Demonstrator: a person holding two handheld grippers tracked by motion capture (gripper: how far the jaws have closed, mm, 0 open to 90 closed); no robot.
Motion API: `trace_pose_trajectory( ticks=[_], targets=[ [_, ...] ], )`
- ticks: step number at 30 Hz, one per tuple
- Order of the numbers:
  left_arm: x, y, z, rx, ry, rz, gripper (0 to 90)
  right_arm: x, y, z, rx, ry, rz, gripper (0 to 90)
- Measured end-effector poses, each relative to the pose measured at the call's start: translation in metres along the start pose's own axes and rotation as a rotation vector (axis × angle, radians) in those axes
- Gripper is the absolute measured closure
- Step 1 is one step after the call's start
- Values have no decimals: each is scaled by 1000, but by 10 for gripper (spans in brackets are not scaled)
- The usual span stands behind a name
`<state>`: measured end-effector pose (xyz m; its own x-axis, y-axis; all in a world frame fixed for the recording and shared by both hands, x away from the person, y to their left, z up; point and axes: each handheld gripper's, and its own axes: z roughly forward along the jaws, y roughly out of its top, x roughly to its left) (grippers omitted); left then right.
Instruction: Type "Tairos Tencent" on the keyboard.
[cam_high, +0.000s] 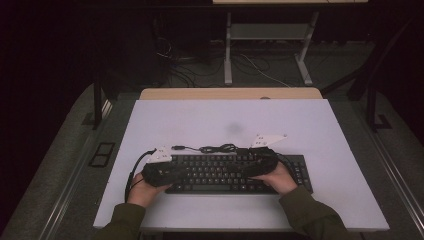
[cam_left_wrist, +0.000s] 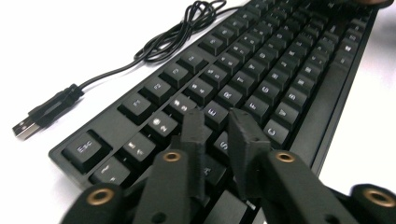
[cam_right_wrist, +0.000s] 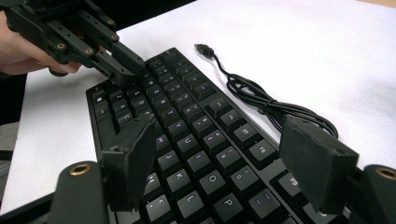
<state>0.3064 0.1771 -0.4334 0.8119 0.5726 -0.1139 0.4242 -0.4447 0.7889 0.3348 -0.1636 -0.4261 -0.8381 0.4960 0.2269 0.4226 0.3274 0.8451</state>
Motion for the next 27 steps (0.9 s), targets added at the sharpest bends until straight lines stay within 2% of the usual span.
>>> trace_pose_trajectory(
  ticks=[8, 27],
  targets=[
    [2, 0, -2, 25, -1, -3, 891, 1, 0, 0, 1, 3, 0, 271],
    [3, -2, 0, 64, -16, -9, 892, 1, 0, 1, 5, 2, -2, 272]
  ],
)
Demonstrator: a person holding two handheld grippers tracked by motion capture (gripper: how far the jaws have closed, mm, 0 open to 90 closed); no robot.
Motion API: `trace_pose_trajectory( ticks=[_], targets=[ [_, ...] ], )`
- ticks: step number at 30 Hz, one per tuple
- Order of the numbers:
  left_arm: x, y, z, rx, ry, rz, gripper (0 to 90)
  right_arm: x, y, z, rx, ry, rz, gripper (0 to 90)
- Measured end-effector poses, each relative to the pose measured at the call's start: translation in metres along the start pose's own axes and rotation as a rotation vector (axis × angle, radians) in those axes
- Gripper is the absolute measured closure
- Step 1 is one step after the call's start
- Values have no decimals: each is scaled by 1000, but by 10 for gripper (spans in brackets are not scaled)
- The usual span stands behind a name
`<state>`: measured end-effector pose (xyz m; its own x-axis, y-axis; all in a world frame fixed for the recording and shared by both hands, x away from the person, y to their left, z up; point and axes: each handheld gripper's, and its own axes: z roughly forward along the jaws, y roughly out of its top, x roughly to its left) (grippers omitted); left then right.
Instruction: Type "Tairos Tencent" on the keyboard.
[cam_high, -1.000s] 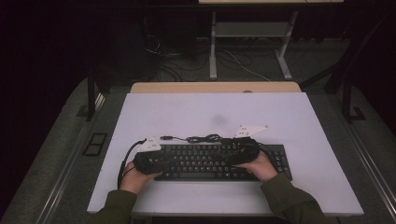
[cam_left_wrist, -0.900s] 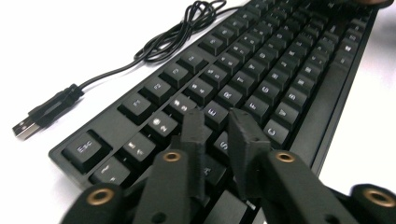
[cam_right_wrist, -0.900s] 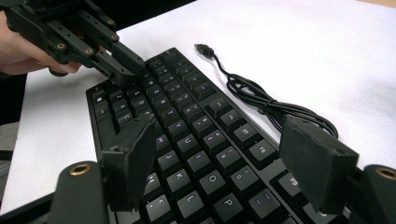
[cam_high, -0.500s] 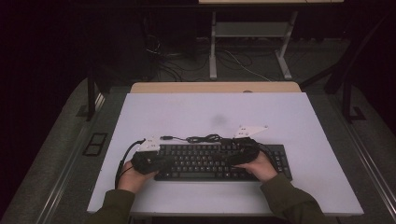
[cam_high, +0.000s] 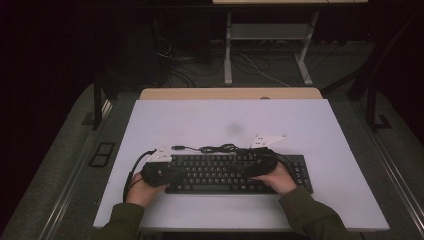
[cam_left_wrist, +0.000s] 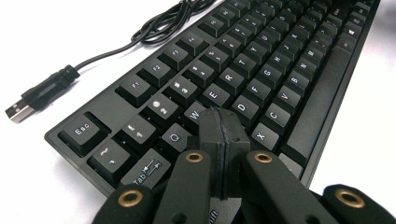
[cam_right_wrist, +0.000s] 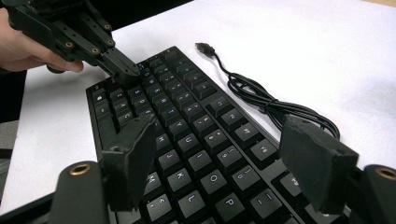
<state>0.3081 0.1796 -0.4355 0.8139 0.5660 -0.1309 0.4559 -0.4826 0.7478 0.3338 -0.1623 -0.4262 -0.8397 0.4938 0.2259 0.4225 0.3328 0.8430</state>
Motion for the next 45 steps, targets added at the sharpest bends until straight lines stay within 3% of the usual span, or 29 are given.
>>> trace_pose_trajectory(
  ticks=[21, 35, 45],
  targets=[
    [-1, 2, -2, -12, 1, -2, 890, -1, 0, -1, -4, -1, -2, 272],
    [-8, 9, -6, -64, -19, -6, 738, -1, 6, -1, -16, 0, 11, 275],
    [-15, 12, -1, -83, -28, 5, 544, -3, 16, 7, -21, 14, 8, 293]
  ],
)
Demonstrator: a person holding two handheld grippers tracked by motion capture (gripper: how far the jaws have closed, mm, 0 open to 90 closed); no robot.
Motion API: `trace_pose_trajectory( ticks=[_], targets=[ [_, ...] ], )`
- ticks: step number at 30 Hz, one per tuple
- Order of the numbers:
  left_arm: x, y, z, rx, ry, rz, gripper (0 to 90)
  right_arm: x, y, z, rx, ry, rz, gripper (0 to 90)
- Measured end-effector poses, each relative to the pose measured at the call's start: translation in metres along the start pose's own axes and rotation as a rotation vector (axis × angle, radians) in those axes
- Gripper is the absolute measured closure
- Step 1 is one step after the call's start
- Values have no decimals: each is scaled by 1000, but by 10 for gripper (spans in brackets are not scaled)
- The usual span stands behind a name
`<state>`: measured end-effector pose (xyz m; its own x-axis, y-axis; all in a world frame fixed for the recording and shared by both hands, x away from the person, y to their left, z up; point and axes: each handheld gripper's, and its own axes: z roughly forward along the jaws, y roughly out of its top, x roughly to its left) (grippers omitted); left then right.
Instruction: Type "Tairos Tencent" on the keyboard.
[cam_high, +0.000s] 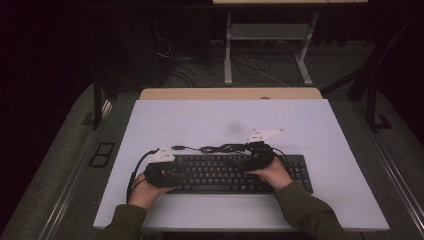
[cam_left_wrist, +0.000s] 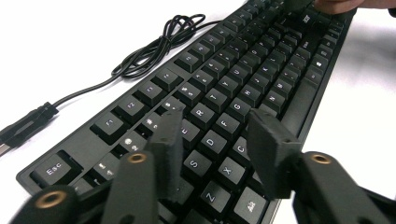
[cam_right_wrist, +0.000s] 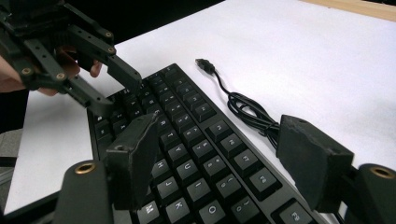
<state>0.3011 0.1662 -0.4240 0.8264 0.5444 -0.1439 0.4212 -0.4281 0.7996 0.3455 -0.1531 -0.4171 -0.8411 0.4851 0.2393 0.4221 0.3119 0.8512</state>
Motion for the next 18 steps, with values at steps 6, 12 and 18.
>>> trace_pose_trajectory(
  ticks=[6, 12, 18],
  targets=[
    [-1, 0, 3, -10, -5, -9, 446, -2, 4, 4, 3, 3, 5, 287],
    [-2, -1, 7, -16, 6, -11, 333, -2, 6, 11, 34, 5, -3, 285],
    [-2, -2, 9, -22, 13, -14, 273, -2, 6, 17, 49, 23, -10, 381]
  ],
)
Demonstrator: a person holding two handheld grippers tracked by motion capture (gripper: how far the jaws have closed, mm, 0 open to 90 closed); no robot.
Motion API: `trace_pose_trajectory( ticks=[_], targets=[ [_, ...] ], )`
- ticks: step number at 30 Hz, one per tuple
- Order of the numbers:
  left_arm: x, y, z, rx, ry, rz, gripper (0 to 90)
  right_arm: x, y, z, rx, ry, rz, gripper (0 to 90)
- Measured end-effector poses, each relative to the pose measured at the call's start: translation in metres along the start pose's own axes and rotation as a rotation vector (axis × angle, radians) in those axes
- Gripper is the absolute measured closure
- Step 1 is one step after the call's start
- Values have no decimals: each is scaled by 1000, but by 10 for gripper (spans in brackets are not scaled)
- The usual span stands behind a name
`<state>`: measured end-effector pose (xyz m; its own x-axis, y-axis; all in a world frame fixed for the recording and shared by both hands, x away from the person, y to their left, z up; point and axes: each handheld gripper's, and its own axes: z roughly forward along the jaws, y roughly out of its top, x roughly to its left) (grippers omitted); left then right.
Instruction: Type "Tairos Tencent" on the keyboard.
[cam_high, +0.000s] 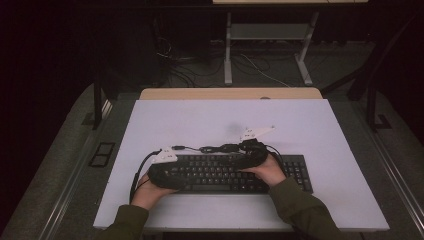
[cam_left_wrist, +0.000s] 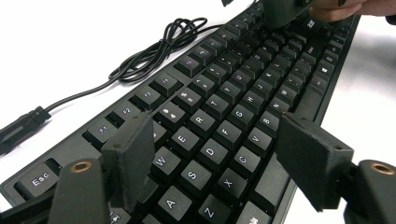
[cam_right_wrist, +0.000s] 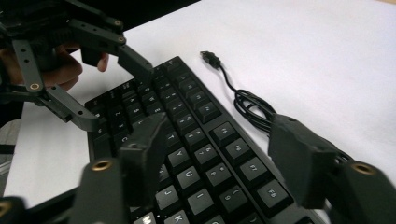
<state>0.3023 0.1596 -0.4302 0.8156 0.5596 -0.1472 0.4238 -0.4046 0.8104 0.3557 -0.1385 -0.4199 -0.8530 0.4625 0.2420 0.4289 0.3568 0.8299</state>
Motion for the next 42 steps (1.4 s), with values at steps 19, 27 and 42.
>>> trace_pose_trajectory(
  ticks=[19, 27, 42],
  targets=[
    [1, -1, 3, -19, 3, -2, 156, 5, -5, 13, 134, 39, -71, 893],
    [1, -1, 3, -22, 7, -7, 133, 5, -7, 15, 172, 39, -80, 893],
    [1, -1, 3, -30, 23, -6, 54, 4, -11, 16, 207, 39, -78, 893]
  ],
)
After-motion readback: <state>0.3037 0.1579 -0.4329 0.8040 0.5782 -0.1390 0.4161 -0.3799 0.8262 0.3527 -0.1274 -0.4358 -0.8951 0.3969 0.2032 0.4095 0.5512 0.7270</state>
